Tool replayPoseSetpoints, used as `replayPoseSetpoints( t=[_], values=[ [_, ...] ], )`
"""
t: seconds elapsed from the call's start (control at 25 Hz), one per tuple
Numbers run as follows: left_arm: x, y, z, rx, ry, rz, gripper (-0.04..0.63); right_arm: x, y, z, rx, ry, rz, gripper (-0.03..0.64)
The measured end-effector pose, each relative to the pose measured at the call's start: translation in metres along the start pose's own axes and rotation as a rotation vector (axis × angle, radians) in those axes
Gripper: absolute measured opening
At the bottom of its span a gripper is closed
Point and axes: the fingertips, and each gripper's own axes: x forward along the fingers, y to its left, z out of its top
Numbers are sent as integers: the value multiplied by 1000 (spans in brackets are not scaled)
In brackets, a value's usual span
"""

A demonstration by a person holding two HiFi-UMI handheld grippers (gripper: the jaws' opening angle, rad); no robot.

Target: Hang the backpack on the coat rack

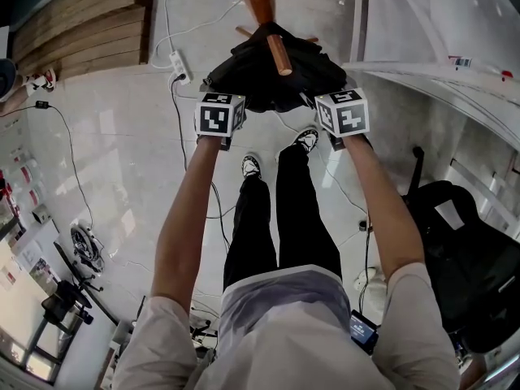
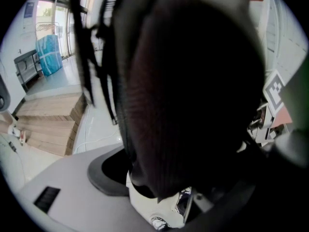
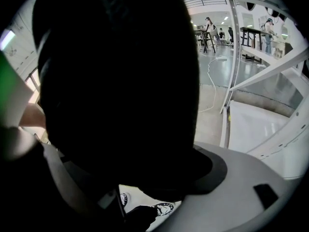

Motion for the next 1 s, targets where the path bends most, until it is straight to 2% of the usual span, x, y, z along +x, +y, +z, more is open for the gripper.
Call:
replayPoseSetpoints(
  t=[0.44,1.0],
  values=[
    [-26,1,-10,-25,5,15,310,-12,8,-6,18,-6,-16,360],
    [-57,-24,-32,1,10,19,310,-44,16,-6,77,-27,-64,360]
  ],
)
